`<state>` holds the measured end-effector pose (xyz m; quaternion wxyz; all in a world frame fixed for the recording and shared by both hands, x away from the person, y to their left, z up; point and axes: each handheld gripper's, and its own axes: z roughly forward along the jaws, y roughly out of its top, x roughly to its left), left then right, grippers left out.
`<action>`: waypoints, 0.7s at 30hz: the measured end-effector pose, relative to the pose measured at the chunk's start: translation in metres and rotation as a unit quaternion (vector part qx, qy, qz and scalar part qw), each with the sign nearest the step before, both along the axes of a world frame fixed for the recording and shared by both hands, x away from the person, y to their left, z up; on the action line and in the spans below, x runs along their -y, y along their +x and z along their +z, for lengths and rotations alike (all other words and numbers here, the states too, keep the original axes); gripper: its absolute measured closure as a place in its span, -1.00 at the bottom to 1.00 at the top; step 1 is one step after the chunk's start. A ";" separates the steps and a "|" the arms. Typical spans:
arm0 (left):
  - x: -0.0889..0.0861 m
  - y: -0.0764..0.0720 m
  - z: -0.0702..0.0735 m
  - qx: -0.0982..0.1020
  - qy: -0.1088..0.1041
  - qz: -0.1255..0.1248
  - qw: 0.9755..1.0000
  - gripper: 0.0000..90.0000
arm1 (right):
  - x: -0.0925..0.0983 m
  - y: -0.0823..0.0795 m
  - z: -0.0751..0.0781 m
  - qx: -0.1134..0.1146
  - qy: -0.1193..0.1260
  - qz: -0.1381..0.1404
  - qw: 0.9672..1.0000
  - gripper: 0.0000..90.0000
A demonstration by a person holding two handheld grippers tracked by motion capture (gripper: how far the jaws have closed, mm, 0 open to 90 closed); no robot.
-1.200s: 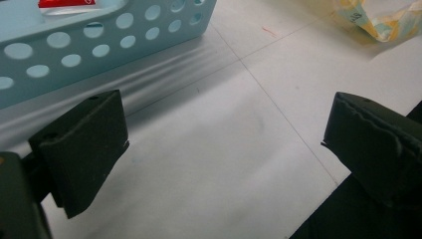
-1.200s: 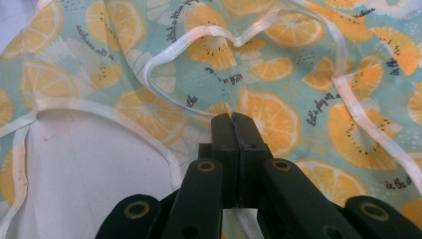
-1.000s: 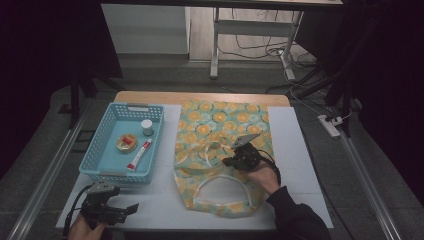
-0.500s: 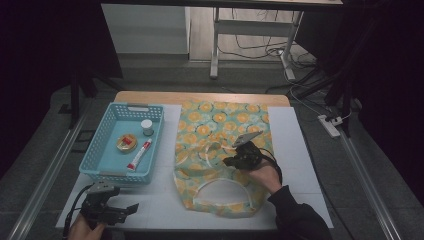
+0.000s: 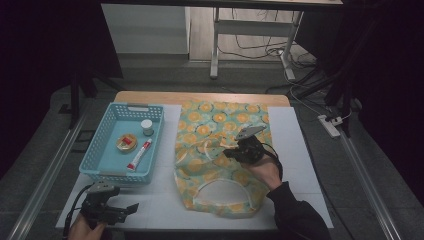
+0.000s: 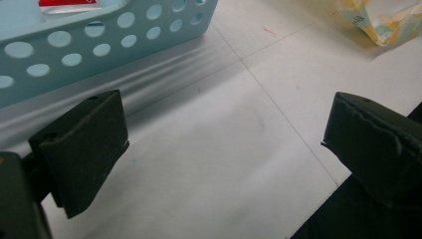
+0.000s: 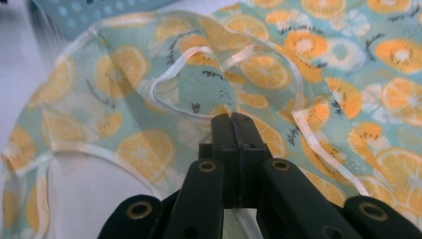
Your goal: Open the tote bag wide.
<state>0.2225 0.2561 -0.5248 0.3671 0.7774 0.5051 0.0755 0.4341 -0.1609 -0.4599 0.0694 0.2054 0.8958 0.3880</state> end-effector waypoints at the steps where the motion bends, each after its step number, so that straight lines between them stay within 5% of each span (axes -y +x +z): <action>1: 0.000 0.000 0.000 0.000 0.000 0.000 1.000 -0.91 | -0.001 0.000 0.001 0.000 0.002 0.000 1.000 1.00; 21: -0.002 0.000 0.000 0.001 -0.007 0.003 1.000 -0.91 | -0.016 0.008 0.033 0.022 0.040 0.004 0.999 1.00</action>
